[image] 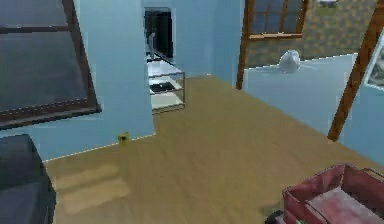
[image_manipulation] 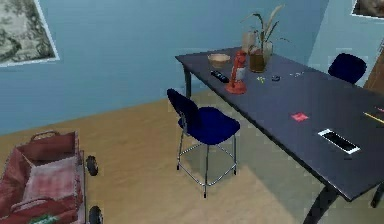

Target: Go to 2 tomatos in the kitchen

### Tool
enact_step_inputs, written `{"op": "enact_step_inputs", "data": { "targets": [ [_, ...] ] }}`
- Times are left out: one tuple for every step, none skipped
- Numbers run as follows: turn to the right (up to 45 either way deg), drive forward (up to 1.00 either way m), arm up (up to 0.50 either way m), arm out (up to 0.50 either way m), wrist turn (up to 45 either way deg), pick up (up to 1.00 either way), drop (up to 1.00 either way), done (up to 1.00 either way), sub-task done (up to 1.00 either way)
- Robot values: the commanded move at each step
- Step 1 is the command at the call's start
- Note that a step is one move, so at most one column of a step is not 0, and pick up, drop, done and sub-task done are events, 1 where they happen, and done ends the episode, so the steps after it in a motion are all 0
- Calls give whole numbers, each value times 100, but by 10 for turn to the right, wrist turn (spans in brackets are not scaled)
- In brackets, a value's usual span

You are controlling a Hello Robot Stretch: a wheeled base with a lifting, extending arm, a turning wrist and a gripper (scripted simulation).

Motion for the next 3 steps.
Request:
{"op": "enact_step_inputs", "data": {
  "targets": [
    [450,0,0,0,0,0,0,0,0],
    [120,0,0,0,0,0,0,0,0],
    [0,15,0,0,0,0,0,0,0]
  ]
}}
